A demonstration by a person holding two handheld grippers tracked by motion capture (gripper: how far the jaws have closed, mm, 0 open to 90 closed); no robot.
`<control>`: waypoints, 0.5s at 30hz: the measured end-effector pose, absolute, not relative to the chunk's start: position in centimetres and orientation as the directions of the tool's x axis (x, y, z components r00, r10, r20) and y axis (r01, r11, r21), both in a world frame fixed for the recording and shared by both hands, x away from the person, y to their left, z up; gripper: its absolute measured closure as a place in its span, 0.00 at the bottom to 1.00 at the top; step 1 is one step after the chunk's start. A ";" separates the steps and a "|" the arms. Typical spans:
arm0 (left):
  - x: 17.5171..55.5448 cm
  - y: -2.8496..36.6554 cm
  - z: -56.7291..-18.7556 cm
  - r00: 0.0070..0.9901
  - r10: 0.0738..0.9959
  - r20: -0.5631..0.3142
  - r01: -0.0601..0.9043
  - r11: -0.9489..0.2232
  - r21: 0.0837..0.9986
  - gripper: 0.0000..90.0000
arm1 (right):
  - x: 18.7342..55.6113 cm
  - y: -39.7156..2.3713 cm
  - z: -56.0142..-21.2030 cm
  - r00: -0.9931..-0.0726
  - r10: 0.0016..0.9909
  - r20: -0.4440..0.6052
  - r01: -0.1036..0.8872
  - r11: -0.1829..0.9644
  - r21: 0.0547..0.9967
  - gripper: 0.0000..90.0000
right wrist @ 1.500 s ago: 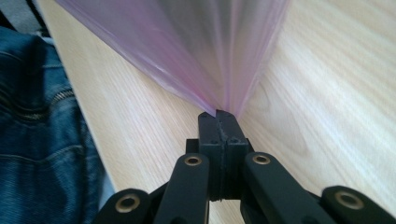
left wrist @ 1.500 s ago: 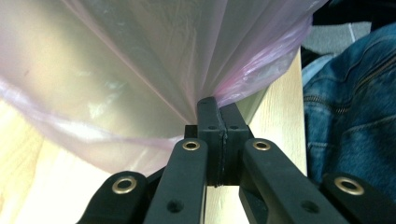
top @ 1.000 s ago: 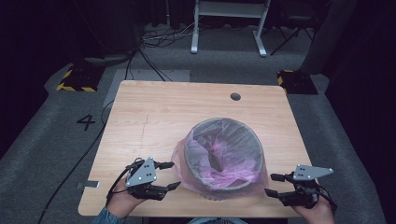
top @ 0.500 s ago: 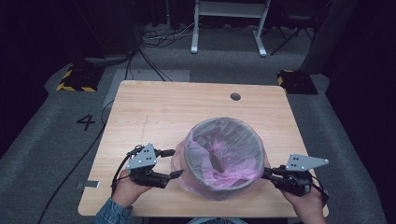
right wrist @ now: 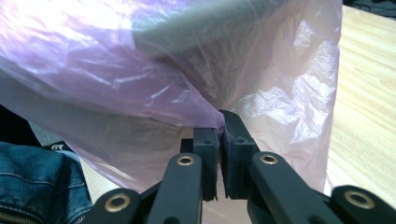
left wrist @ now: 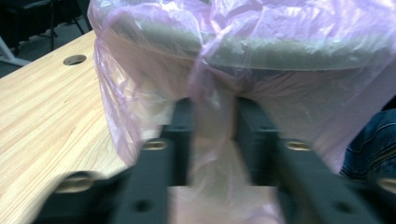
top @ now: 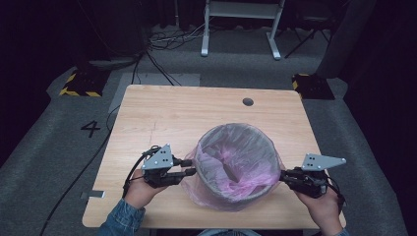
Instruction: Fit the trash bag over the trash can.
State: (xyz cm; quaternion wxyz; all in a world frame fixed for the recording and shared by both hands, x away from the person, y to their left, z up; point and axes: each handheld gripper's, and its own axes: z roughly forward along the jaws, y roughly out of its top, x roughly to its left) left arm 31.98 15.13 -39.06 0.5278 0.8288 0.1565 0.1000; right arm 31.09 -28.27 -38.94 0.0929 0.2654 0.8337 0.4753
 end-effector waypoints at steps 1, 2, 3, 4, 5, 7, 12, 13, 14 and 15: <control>31.9 15.1 -39.0 0.930 0.368 0.005 0.152 -0.395 0.906 0.93 | 31.1 -28.3 -38.9 -0.843 0.529 0.097 0.352 0.406 0.844 0.97; 31.9 15.1 -39.0 0.928 0.372 0.006 0.153 -0.394 0.906 0.98 | 31.1 -28.2 -38.8 -0.844 0.528 0.095 0.349 0.406 0.845 0.97; 31.8 15.1 -39.0 0.926 0.379 0.010 0.153 -0.396 0.906 1.00 | 31.2 -28.2 -38.8 -0.844 0.528 0.097 0.350 0.405 0.845 0.98; 31.8 15.1 -39.0 0.922 0.387 0.013 0.155 -0.400 0.903 1.00 | 31.3 -28.2 -38.8 -0.843 0.530 0.098 0.352 0.404 0.844 0.99; 31.9 15.2 -39.1 0.918 0.396 0.011 0.163 -0.405 0.900 1.00 | 31.4 -28.3 -38.9 -0.841 0.532 0.098 0.353 0.403 0.844 0.99; 32.1 15.3 -39.4 0.907 0.421 0.011 0.183 -0.418 0.890 1.00 | 31.7 -28.4 -39.1 -0.836 0.537 0.109 0.365 0.398 0.841 1.00; 33.0 15.6 -40.8 0.893 0.450 -0.021 0.235 -0.426 0.874 1.00 | 33.2 -28.5 -40.4 -0.816 0.559 0.150 0.423 0.400 0.813 1.00; 33.0 15.5 -41.0 0.890 0.455 -0.014 0.236 -0.435 0.869 1.00 | 33.5 -28.5 -40.8 -0.812 0.562 0.155 0.435 0.406 0.803 1.00; 33.1 15.4 -41.1 0.889 0.457 -0.010 0.237 -0.443 0.865 1.00 | 33.9 -28.5 -41.2 -0.808 0.566 0.166 0.450 0.409 0.794 1.00; 33.2 15.3 -41.2 0.889 0.459 -0.008 0.239 -0.450 0.861 1.00 | 34.2 -28.5 -41.6 -0.804 0.568 0.177 0.464 0.413 0.784 1.00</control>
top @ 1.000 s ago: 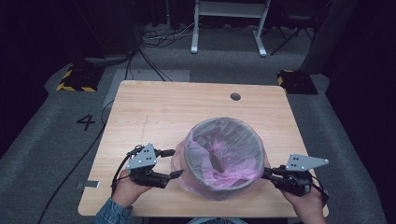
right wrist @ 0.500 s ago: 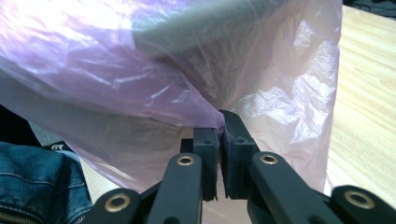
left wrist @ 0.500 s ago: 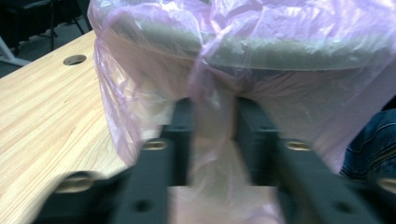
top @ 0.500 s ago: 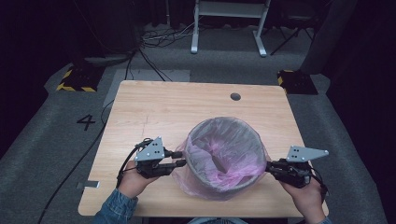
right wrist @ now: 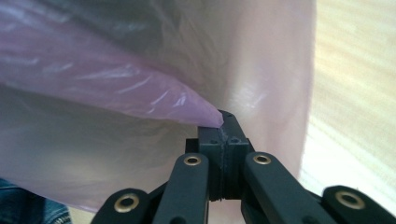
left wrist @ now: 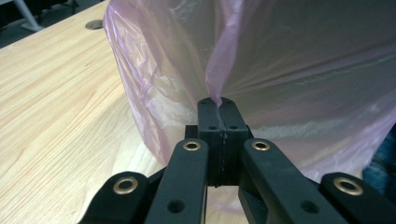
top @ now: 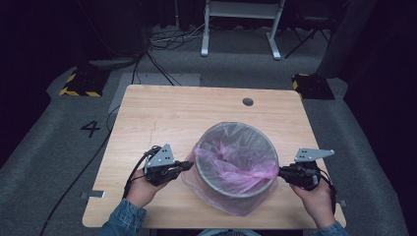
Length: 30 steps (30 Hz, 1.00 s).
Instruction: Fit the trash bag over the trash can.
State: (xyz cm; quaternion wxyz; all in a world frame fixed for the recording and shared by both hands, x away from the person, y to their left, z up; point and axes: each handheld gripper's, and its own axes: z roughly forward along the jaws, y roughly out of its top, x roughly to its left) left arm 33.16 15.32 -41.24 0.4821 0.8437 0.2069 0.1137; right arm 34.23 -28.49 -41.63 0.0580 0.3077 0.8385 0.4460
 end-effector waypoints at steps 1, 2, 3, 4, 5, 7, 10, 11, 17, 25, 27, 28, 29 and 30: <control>33.3 15.3 -41.4 0.888 0.460 -0.001 0.240 -0.461 0.855 1.00 | 34.5 -28.5 -41.9 -0.801 0.572 0.180 0.472 0.417 0.777 1.00; 33.4 15.2 -41.6 0.887 0.462 -0.001 0.245 -0.468 0.849 1.00 | 34.7 -28.4 -42.3 -0.798 0.573 0.187 0.484 0.424 0.766 1.00; 33.5 15.2 -41.9 0.886 0.463 -0.004 0.252 -0.476 0.843 1.00 | 34.9 -28.4 -42.7 -0.793 0.577 0.193 0.496 0.428 0.755 1.00; 33.5 15.2 -42.1 0.885 0.465 -0.010 0.261 -0.479 0.838 1.00 | 35.1 -28.5 -43.2 -0.792 0.576 0.204 0.507 0.434 0.745 1.00; 33.5 15.2 -42.2 0.887 0.462 -0.011 0.261 -0.482 0.837 1.00 | 35.2 -28.5 -43.6 -0.787 0.574 0.226 0.525 0.432 0.733 1.00; 33.5 15.2 -42.4 0.888 0.461 -0.011 0.261 -0.482 0.837 1.00 | 35.1 -28.7 -44.2 -0.787 0.568 0.241 0.532 0.428 0.731 1.00; 33.1 15.0 -42.6 0.888 0.461 0.004 0.252 -0.492 0.833 1.00 | 34.8 -28.8 -44.6 -0.783 0.566 0.259 0.546 0.425 0.722 1.00; 33.0 15.0 -42.6 0.888 0.460 0.006 0.249 -0.491 0.835 1.00 | 34.6 -28.8 -44.7 -0.780 0.570 0.260 0.551 0.428 0.716 1.00; 33.1 14.4 -42.7 0.888 0.459 0.018 0.246 -0.509 0.825 1.00 | 34.5 -29.3 -44.9 -0.771 0.586 0.250 0.561 0.438 0.703 1.00; 33.8 13.7 -44.2 0.863 0.502 0.065 0.276 -0.574 0.771 1.00 | 33.4 -28.9 -42.3 -0.799 0.587 0.128 0.427 0.404 0.809 0.68; 34.1 13.9 -44.3 0.854 0.516 0.064 0.286 -0.568 0.771 1.00 | 33.3 -28.9 -41.6 -0.810 0.574 0.121 0.401 0.392 0.828 0.82; 34.3 14.0 -44.3 0.846 0.529 0.063 0.295 -0.565 0.771 1.00 | 33.3 -29.0 -41.4 -0.815 0.565 0.126 0.396 0.386 0.834 0.87; 34.5 14.1 -44.4 0.842 0.535 0.061 0.301 -0.562 0.771 1.00 | 33.3 -29.1 -41.2 -0.817 0.561 0.133 0.395 0.377 0.838 0.92; 34.6 14.2 -44.4 0.841 0.539 0.055 0.305 -0.556 0.773 1.00 | 33.4 -29.3 -41.1 -0.817 0.558 0.144 0.401 0.372 0.837 0.98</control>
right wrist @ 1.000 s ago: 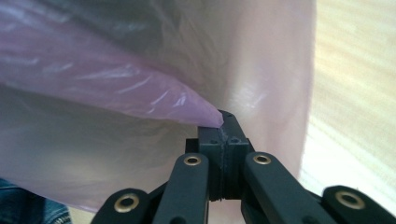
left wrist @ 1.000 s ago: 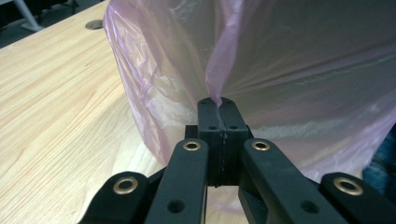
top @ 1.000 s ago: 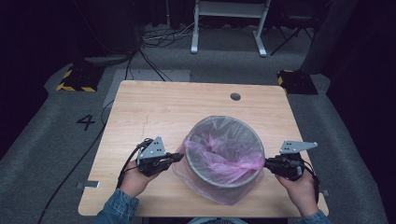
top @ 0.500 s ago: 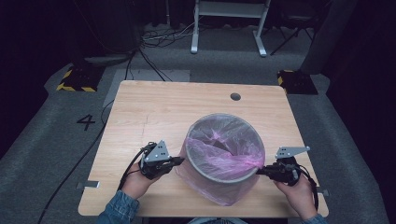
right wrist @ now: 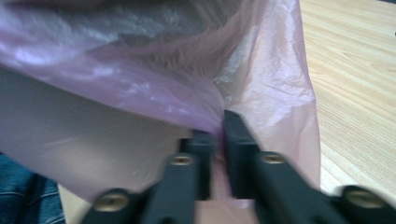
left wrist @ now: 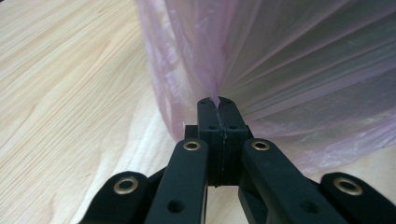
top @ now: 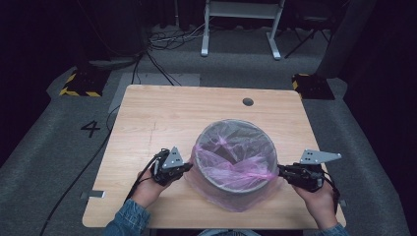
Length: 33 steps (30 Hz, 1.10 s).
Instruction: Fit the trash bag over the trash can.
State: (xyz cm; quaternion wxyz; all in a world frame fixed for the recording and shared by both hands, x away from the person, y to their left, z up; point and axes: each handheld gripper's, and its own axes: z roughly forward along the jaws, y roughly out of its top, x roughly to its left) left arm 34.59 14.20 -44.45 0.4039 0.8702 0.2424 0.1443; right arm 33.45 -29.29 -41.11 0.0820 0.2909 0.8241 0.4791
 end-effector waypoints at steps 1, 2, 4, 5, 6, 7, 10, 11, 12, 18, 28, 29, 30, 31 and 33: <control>34.7 14.3 -44.5 0.839 0.541 0.049 0.309 -0.549 0.777 1.00 | 33.6 -29.4 -41.1 -0.813 0.562 0.154 0.411 0.367 0.835 0.99; 34.6 14.3 -44.4 0.839 0.542 0.056 0.302 -0.548 0.780 1.00 | 33.9 -29.6 -41.3 -0.805 0.565 0.179 0.436 0.360 0.825 1.00; 34.4 14.2 -44.2 0.840 0.538 0.065 0.288 -0.544 0.788 1.00 | 34.5 -29.9 -42.0 -0.792 0.576 0.202 0.473 0.371 0.799 1.00; 34.2 14.0 -44.0 0.844 0.533 0.068 0.277 -0.541 0.794 1.00 | 34.7 -29.9 -42.4 -0.785 0.583 0.209 0.490 0.378 0.786 1.00; 34.1 13.9 -43.8 0.845 0.529 0.078 0.268 -0.546 0.794 1.00 | 35.1 -29.9 -43.2 -0.774 0.593 0.223 0.519 0.392 0.759 1.00; 34.0 13.8 -43.7 0.844 0.530 0.088 0.266 -0.555 0.789 1.00 | 35.3 -29.9 -43.8 -0.765 0.597 0.240 0.546 0.405 0.734 1.00; 34.2 13.7 -44.0 0.847 0.525 0.088 0.275 -0.572 0.772 1.00 | 35.7 -29.5 -45.4 -0.751 0.611 0.251 0.588 0.445 0.675 1.00; 34.2 13.6 -44.1 0.845 0.527 0.091 0.281 -0.582 0.763 1.00 | 35.6 -29.3 -45.5 -0.754 0.609 0.248 0.587 0.452 0.672 1.00; 34.3 13.6 -44.3 0.844 0.529 0.093 0.285 -0.587 0.758 1.00 | 35.5 -29.1 -45.5 -0.757 0.611 0.229 0.577 0.463 0.673 1.00; 34.7 14.3 -45.4 0.834 0.548 0.072 0.337 -0.607 0.720 1.00 | 35.5 -28.9 -45.8 -0.755 0.612 0.236 0.602 0.506 0.617 1.00; 34.4 17.2 -45.5 0.823 0.568 0.007 0.368 -0.542 0.755 0.98 | 34.3 -31.9 -46.7 -0.708 0.651 0.273 0.658 0.470 0.588 0.83; 34.1 17.4 -45.2 0.838 0.546 -0.005 0.342 -0.517 0.785 0.88 | 34.0 -32.0 -46.5 -0.718 0.646 0.261 0.642 0.469 0.607 0.72; 33.8 17.5 -44.8 0.850 0.526 -0.021 0.322 -0.489 0.811 0.72 | 33.6 -31.9 -46.1 -0.731 0.639 0.241 0.616 0.464 0.637 0.60; 33.6 17.5 -44.4 0.861 0.509 -0.025 0.301 -0.468 0.831 0.59 | 33.2 -31.9 -45.6 -0.741 0.632 0.227 0.592 0.456 0.664 0.53; 33.2 17.2 -43.5 0.869 0.495 -0.011 0.257 -0.433 0.864 0.42 | 32.6 -31.5 -44.6 -0.776 0.596 0.205 0.536 0.452 0.713 0.42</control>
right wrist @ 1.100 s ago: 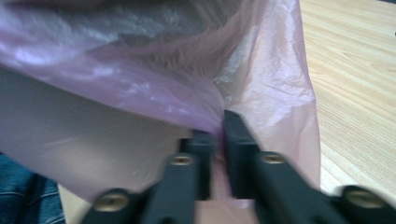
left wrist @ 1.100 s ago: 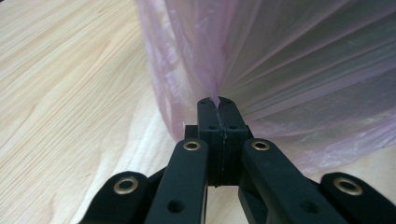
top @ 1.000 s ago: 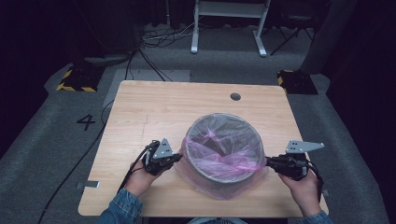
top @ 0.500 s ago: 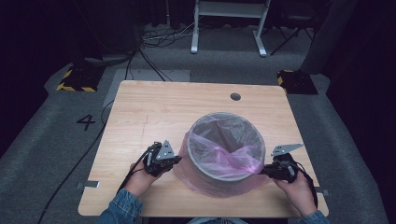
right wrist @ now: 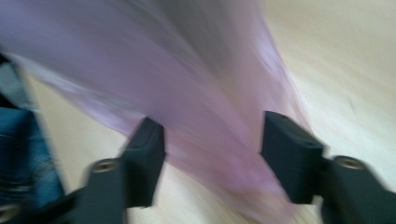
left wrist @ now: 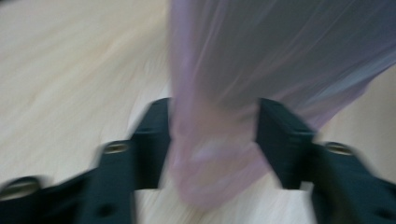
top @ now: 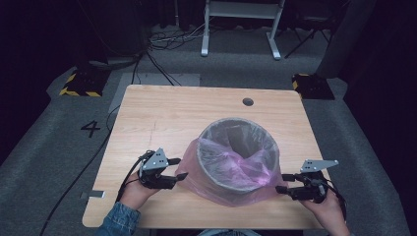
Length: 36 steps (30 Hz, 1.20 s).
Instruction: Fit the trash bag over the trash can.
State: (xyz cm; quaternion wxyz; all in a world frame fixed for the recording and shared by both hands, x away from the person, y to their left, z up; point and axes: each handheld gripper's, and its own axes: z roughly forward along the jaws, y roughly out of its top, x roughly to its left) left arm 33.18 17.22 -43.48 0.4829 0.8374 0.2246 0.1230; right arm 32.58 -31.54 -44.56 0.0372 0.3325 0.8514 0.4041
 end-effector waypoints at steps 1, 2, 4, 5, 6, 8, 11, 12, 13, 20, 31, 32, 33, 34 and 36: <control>33.2 17.0 -43.1 0.872 0.489 -0.004 0.240 -0.421 0.875 0.39 | 32.1 -31.1 -43.8 -0.800 0.568 0.193 0.500 0.454 0.737 0.42; 33.3 16.7 -42.8 0.874 0.485 -0.002 0.231 -0.412 0.881 0.36 | 31.8 -30.6 -43.2 -0.815 0.553 0.174 0.474 0.462 0.750 0.41; 33.8 16.0 -42.6 0.876 0.483 0.004 0.221 -0.409 0.885 0.35 | 31.1 -29.6 -42.0 -0.841 0.526 0.126 0.413 0.473 0.778 0.52; 34.0 15.7 -42.5 0.877 0.481 0.002 0.223 -0.409 0.885 0.35 | 30.9 -29.2 -41.5 -0.851 0.514 0.106 0.386 0.477 0.789 0.61; 34.2 15.4 -42.5 0.883 0.470 0.004 0.218 -0.418 0.882 0.39 | 30.7 -28.9 -41.0 -0.859 0.503 0.096 0.369 0.477 0.798 0.70; 34.3 14.8 -42.5 0.893 0.450 0.011 0.214 -0.445 0.869 0.70 | 30.8 -28.5 -40.4 -0.859 0.505 0.082 0.356 0.477 0.803 0.85; 34.6 14.4 -42.7 0.877 0.480 0.024 0.240 -0.482 0.843 0.99 | 31.7 -28.6 -40.2 -0.843 0.528 0.101 0.386 0.463 0.798 0.94; 34.8 14.4 -42.9 0.877 0.481 0.017 0.249 -0.483 0.839 1.00 | 32.1 -28.7 -40.4 -0.838 0.535 0.111 0.398 0.459 0.794 0.96; 34.9 14.3 -43.1 0.878 0.478 0.005 0.258 -0.482 0.838 1.00 | 32.5 -28.7 -40.6 -0.834 0.538 0.121 0.407 0.453 0.793 0.96; 35.3 12.4 -44.4 0.889 0.456 0.045 0.248 -0.562 0.789 1.00 | 34.9 -27.2 -43.8 -0.822 0.551 0.144 0.469 0.510 0.721 0.98; 35.4 12.2 -45.7 0.880 0.470 0.063 0.280 -0.623 0.730 1.00 | 36.4 -27.3 -46.5 -0.781 0.583 0.224 0.585 0.557 0.590 0.98; 35.3 12.2 -45.8 0.880 0.470 0.071 0.278 -0.631 0.725 1.00 | 36.3 -27.4 -46.6 -0.778 0.587 0.224 0.591 0.563 0.578 0.99; 35.3 12.2 -45.8 0.879 0.471 0.077 0.279 -0.637 0.719 1.00 | 36.2 -27.5 -46.8 -0.773 0.593 0.224 0.600 0.569 0.563 0.99; 35.3 12.2 -45.9 0.879 0.471 0.074 0.282 -0.638 0.717 1.00 | 36.1 -27.8 -47.1 -0.768 0.601 0.223 0.607 0.570 0.554 0.99; 35.3 12.4 -46.1 0.874 0.478 0.083 0.291 -0.653 0.699 1.00 | 36.0 -28.3 -47.5 -0.754 0.617 0.223 0.625 0.571 0.532 0.99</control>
